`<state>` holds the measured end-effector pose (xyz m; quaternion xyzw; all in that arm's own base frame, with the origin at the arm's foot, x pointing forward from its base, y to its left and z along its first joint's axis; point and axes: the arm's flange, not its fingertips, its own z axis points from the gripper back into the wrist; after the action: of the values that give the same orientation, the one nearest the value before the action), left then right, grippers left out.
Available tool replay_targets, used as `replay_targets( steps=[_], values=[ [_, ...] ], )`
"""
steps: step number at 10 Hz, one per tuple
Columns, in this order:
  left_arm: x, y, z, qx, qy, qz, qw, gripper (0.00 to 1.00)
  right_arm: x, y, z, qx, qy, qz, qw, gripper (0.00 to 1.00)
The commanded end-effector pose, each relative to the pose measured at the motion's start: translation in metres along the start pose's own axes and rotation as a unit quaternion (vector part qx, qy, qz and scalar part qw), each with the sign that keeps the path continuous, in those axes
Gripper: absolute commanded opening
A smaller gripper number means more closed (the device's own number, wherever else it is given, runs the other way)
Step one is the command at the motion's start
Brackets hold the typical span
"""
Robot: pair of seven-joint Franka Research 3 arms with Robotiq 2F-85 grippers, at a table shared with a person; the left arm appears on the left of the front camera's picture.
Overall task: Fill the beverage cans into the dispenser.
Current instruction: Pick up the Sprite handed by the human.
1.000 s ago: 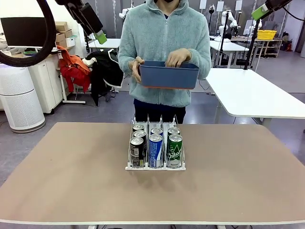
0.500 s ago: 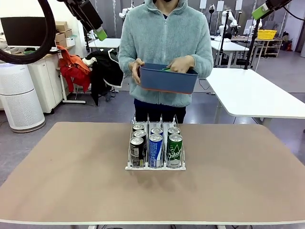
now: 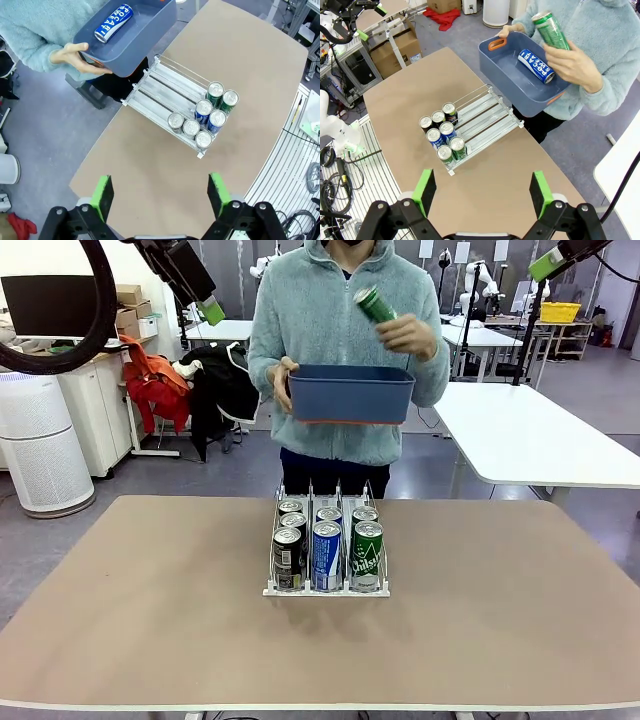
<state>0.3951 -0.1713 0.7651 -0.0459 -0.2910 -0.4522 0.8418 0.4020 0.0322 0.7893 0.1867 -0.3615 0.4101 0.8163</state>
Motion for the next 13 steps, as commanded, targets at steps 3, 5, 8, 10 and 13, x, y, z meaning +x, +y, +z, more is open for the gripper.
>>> replay_targets(
  steps=[3,5,8,10,13],
  values=[
    [-0.0019,0.0008,0.0006,0.000,0.000,0.001,1.000,1.00,-0.0004,0.0006,-0.0008,0.003,0.000,-0.002,1.000,1.00],
    [-0.0019,0.0008,0.0006,0.000,0.000,0.001,1.000,1.00,-0.0004,0.0006,-0.0008,0.003,0.000,-0.002,1.000,1.00],
    [-0.0019,0.0008,0.0006,0.000,0.000,0.001,1.000,1.00,-0.0004,0.0006,-0.0008,0.003,0.000,-0.002,1.000,1.00],
    [-0.0019,0.0008,0.0006,0.000,0.000,0.001,1.000,1.00,-0.0004,0.0006,-0.0008,0.003,0.000,-0.002,1.000,1.00],
    [-0.0019,0.0008,0.0006,0.000,0.000,0.001,1.000,1.00,-0.0004,0.0006,-0.0008,0.003,0.000,-0.002,1.000,1.00]
  ],
)
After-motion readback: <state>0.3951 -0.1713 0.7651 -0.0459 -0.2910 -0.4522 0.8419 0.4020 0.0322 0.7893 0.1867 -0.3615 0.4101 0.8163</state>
